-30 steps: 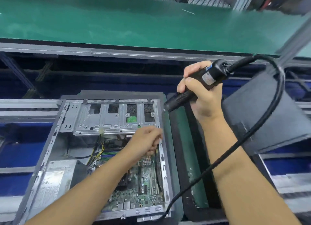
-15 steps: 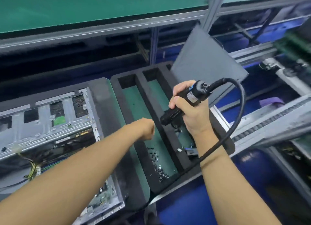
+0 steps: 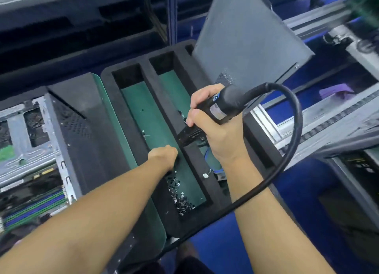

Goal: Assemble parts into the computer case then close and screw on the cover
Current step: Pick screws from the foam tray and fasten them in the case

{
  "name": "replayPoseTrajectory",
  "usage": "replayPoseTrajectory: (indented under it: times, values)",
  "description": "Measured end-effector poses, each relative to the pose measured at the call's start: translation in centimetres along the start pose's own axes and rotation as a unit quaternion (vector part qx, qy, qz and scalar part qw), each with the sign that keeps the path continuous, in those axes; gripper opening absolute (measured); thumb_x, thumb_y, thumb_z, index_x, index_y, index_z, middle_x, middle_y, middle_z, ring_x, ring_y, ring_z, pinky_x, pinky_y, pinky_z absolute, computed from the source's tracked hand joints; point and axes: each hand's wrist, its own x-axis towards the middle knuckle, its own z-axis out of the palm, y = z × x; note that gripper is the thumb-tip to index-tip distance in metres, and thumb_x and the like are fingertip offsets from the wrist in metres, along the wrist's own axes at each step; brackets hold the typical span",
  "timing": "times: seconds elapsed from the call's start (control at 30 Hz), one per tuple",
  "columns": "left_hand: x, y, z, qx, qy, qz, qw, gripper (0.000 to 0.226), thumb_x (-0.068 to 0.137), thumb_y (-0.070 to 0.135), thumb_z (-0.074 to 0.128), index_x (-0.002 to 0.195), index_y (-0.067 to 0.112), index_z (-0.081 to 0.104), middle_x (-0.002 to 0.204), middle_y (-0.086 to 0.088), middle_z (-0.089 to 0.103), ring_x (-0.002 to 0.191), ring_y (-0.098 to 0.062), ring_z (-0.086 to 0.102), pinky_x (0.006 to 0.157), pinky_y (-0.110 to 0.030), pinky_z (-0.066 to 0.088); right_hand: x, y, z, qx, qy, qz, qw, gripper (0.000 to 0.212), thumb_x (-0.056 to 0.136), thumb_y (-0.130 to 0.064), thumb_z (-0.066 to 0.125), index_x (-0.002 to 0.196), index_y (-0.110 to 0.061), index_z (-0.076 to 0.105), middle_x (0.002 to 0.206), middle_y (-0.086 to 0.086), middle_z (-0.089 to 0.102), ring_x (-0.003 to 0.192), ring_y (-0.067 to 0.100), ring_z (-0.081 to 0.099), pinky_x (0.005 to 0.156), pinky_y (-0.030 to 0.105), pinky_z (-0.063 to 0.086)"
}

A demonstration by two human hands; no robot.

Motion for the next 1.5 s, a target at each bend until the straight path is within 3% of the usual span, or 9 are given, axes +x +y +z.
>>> replayPoseTrajectory:
  times: [0.27,0.53,0.7,0.73,0.83,1.03,1.33,1.43,1.5]
  values:
    - [0.8,0.6,1.3,0.028,0.018,0.056,0.998,0.022,0.084,0.011,0.069,0.105,0.011,0.061,0.108,-0.009,0.063,0.099,-0.034,0.066,0.066,-0.038,0.043,0.4,0.0,-0.3,0.002,0.0,0.008,1.0,0.031,0.074,0.017,0.059,0.085,-0.011,0.057,0.085,0.017,0.058,0.064,0.043,0.055,0.065,0.05,0.048]
    - [0.9,1.0,1.1,0.003,0.01,0.088,0.996,0.014,0.085,0.006,0.064,0.098,0.005,0.061,0.103,-0.013,0.063,0.093,-0.036,0.066,0.066,-0.038,0.049,0.6,0.1,-0.5,0.005,-0.002,0.019,1.0,0.032,0.075,0.018,0.059,0.086,-0.013,0.058,0.085,0.014,0.058,0.064,0.039,0.055,0.065,0.044,0.049]
    - [0.5,-0.3,-1.9,-0.217,-0.002,0.049,0.975,0.007,0.084,0.013,0.064,0.087,0.008,0.065,0.096,-0.014,0.067,0.087,-0.03,0.064,0.077,-0.032,0.05,1.1,-0.5,-0.4,-0.012,-0.003,0.016,1.0,0.027,0.074,0.015,0.061,0.086,-0.009,0.058,0.084,0.012,0.06,0.065,0.03,0.056,0.065,0.04,0.049]
    - [0.4,-1.0,-3.2,-0.329,-0.017,0.032,0.944,0.005,0.084,0.01,0.064,0.079,0.009,0.066,0.09,-0.012,0.069,0.081,-0.026,0.063,0.078,-0.032,0.051,1.4,-0.9,-0.3,-0.01,-0.005,0.01,1.0,0.026,0.074,0.015,0.061,0.087,-0.007,0.058,0.083,0.011,0.06,0.063,0.029,0.056,0.064,0.038,0.049]
    - [-2.0,-3.4,-7.6,-0.638,-0.068,-0.009,0.767,0.012,0.089,0.004,0.064,0.078,0.005,0.068,0.087,-0.015,0.073,0.073,-0.017,0.069,0.074,-0.029,0.061,2.7,-2.4,0.3,0.006,-0.012,-0.011,1.0,0.026,0.075,0.012,0.062,0.087,-0.011,0.059,0.082,0.008,0.06,0.059,0.03,0.056,0.063,0.036,0.049]
    - [-11.1,-8.3,-11.7,-0.854,-0.021,0.077,0.514,0.019,0.089,-0.005,0.063,0.107,-0.001,0.067,0.089,-0.013,0.073,0.084,-0.019,0.073,0.07,-0.024,0.058,5.3,-7.0,3.8,0.048,-0.048,-0.065,0.996,0.024,0.075,0.01,0.061,0.089,-0.009,0.057,0.081,0.017,0.056,0.061,0.036,0.054,0.064,0.042,0.048]
    - [-18.9,-12.3,-9.5,-0.927,0.05,0.119,0.353,0.022,0.097,-0.005,0.048,0.117,0.0,0.056,0.089,-0.013,0.074,0.085,-0.02,0.074,0.067,-0.026,0.06,4.8,-11.3,12.9,0.089,-0.139,-0.121,0.979,0.02,0.074,-0.001,0.061,0.084,-0.019,0.061,0.078,0.006,0.06,0.058,0.035,0.052,0.06,0.05,0.045]
    - [-20.0,-13.5,-8.3,-0.93,0.063,0.124,0.341,0.025,0.097,-0.005,0.049,0.121,-0.001,0.055,0.089,-0.012,0.074,0.084,-0.02,0.074,0.068,-0.026,0.06,4.1,-11.4,15.0,0.098,-0.15,-0.122,0.976,0.021,0.074,-0.001,0.062,0.086,-0.018,0.061,0.079,0.01,0.059,0.059,0.034,0.051,0.061,0.056,0.044]
    - [-20.3,-13.9,-7.6,-0.919,0.075,0.123,0.367,0.021,0.096,-0.005,0.052,0.117,-0.002,0.057,0.089,-0.011,0.075,0.084,-0.02,0.074,0.069,-0.025,0.06,3.7,-11.5,15.6,0.091,-0.152,-0.126,0.976,0.022,0.074,-0.001,0.062,0.086,-0.019,0.061,0.08,0.01,0.058,0.06,0.034,0.05,0.062,0.055,0.044]
